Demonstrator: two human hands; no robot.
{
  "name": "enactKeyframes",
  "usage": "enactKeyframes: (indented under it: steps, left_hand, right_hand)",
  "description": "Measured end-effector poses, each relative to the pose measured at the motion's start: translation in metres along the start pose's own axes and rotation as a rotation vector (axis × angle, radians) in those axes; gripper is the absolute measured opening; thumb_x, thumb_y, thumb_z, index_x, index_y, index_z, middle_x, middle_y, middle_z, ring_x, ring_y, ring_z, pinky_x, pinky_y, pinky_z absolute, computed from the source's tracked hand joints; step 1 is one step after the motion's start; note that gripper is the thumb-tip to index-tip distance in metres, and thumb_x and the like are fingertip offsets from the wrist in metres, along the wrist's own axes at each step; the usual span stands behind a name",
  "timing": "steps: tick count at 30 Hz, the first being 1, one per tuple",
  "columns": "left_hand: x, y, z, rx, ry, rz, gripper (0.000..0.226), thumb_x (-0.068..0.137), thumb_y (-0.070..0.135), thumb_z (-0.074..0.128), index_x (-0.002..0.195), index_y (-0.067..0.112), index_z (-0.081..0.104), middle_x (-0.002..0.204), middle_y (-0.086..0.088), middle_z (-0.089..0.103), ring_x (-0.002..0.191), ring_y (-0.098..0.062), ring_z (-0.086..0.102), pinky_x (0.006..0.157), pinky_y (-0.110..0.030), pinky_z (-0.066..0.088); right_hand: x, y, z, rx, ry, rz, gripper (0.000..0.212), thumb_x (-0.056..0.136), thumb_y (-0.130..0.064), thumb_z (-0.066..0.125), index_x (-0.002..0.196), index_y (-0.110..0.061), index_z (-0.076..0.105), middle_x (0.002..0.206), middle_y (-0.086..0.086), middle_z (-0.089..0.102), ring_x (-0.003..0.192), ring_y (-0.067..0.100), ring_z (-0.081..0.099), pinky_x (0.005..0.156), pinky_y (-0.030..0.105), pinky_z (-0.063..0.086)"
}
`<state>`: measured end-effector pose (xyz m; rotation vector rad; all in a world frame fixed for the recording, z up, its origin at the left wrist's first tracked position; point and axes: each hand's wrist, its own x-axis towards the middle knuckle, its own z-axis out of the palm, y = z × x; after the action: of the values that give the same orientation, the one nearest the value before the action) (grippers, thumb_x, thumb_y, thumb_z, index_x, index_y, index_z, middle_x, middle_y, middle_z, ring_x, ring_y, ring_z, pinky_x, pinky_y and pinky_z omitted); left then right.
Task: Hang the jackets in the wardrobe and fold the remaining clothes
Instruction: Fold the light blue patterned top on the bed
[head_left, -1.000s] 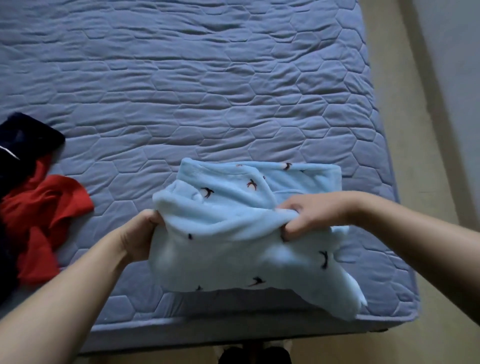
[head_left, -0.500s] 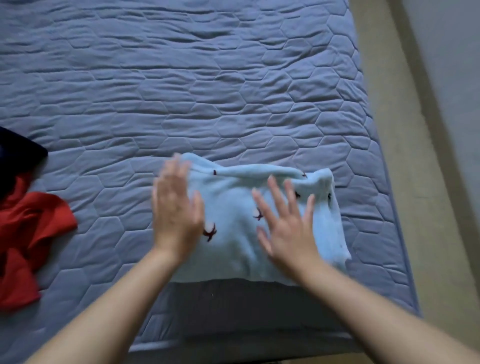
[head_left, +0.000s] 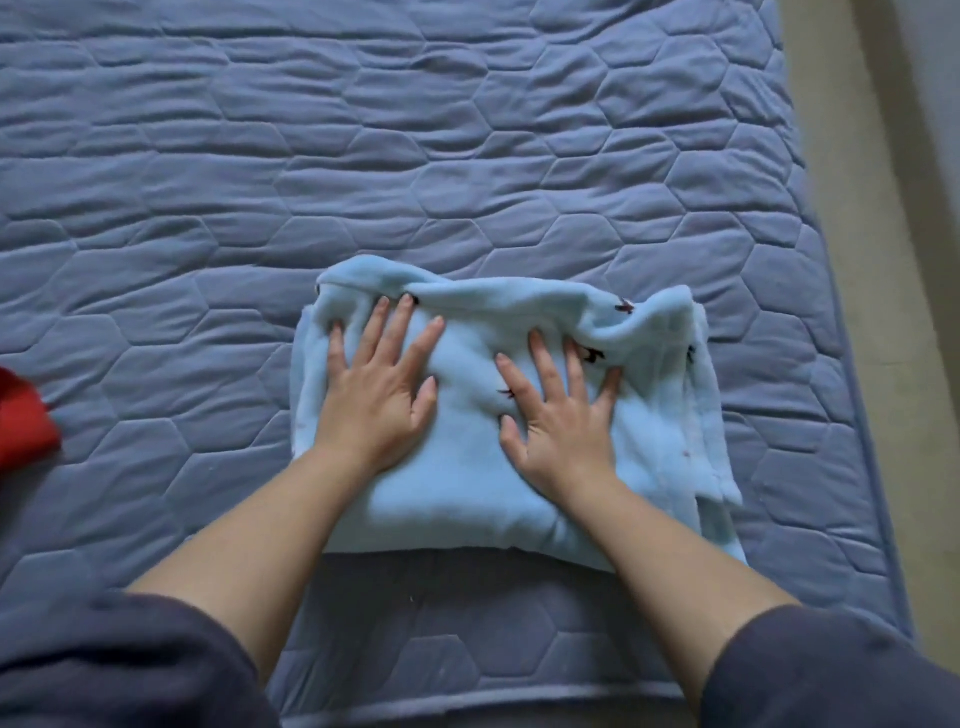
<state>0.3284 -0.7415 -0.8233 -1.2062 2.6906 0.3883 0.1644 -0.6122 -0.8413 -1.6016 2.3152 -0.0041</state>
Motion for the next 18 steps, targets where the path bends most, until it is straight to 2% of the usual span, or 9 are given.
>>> enactKeyframes:
  steps: [3,5,7,9,10,13,15,18]
  left_hand:
    - [-0.008,-0.002,-0.008,-0.191,0.122,-0.108,0.065,0.09,0.048,0.03,0.151,0.029,0.019,0.161,0.003,0.004,0.147,-0.012,-0.001,0.114,-0.052,-0.003]
    - [-0.019,-0.006,-0.018,-0.384,0.2,-0.348,0.074,0.091,0.049,0.046,0.152,0.025,0.013,0.161,0.0,0.005,0.148,-0.016,0.002,0.115,-0.052,0.0]
    - [-0.031,-0.017,-0.028,-0.695,0.17,-0.606,0.093,0.077,0.058,0.064,0.15,0.02,0.019,0.153,-0.008,0.03,0.141,-0.026,0.028,0.115,-0.051,0.022]
    - [-0.042,-0.025,-0.034,-0.937,0.09,-0.755,0.096,0.056,0.07,0.07,0.133,0.02,0.041,0.126,-0.004,0.058,0.117,-0.026,0.054,0.101,-0.047,0.043]
    - [-0.048,-0.029,-0.036,-0.989,0.029,-0.814,0.093,0.048,0.073,0.07,0.123,0.021,0.05,0.113,0.0,0.064,0.107,-0.024,0.06,0.094,-0.044,0.048]
    - [-0.062,-0.041,-0.037,-1.18,-0.217,-0.887,0.089,0.037,0.074,0.076,0.106,0.019,0.066,0.097,-0.003,0.073,0.091,-0.026,0.069,0.086,-0.044,0.054]
    - [-0.065,-0.045,-0.039,-1.276,-0.31,-0.903,0.084,0.035,0.068,0.083,0.101,0.018,0.069,0.091,-0.005,0.075,0.085,-0.028,0.071,0.08,-0.044,0.056]
    - [-0.068,-0.038,-0.048,-1.232,-0.21,-0.951,0.064,0.052,0.058,0.083,0.097,0.014,0.068,0.083,-0.003,0.073,0.078,-0.024,0.069,0.066,-0.033,0.054]
  right_hand:
    - [-0.007,0.001,-0.008,0.028,0.004,0.052,0.064,0.083,-0.054,0.032,0.146,-0.042,0.03,0.16,-0.003,0.02,0.145,0.028,0.022,0.107,0.071,0.01]
    - [-0.012,0.007,-0.02,0.058,0.001,0.177,0.067,0.086,-0.062,0.03,0.149,-0.044,0.017,0.161,-0.004,0.011,0.146,0.023,0.016,0.108,0.069,0.002]
    - [-0.016,0.017,-0.03,0.135,-0.056,0.354,0.076,0.084,-0.072,0.032,0.15,-0.044,0.003,0.162,-0.003,0.004,0.147,0.025,0.01,0.108,0.067,-0.002]
    - [-0.026,0.036,-0.041,0.236,-0.09,0.583,0.088,0.08,-0.076,0.038,0.15,-0.04,-0.003,0.162,0.0,-0.001,0.148,0.027,0.003,0.108,0.068,0.003]
    - [-0.032,0.049,-0.046,0.303,-0.097,0.714,0.096,0.078,-0.076,0.044,0.151,-0.036,-0.003,0.162,0.002,0.001,0.147,0.029,0.005,0.109,0.066,0.009]
    - [-0.049,0.078,-0.058,0.565,-0.122,0.951,0.107,0.072,-0.063,0.068,0.15,-0.017,0.011,0.153,0.012,0.028,0.137,0.033,0.033,0.107,0.05,0.032]
    - [-0.054,0.087,-0.063,0.843,-0.181,1.022,0.089,0.073,-0.044,0.077,0.139,-0.004,0.034,0.137,0.014,0.05,0.122,0.031,0.051,0.099,0.039,0.043]
    - [-0.063,0.093,-0.081,1.192,-0.37,1.029,0.054,0.074,-0.027,0.08,0.12,-0.004,0.062,0.109,0.013,0.071,0.097,0.029,0.068,0.084,0.04,0.055]
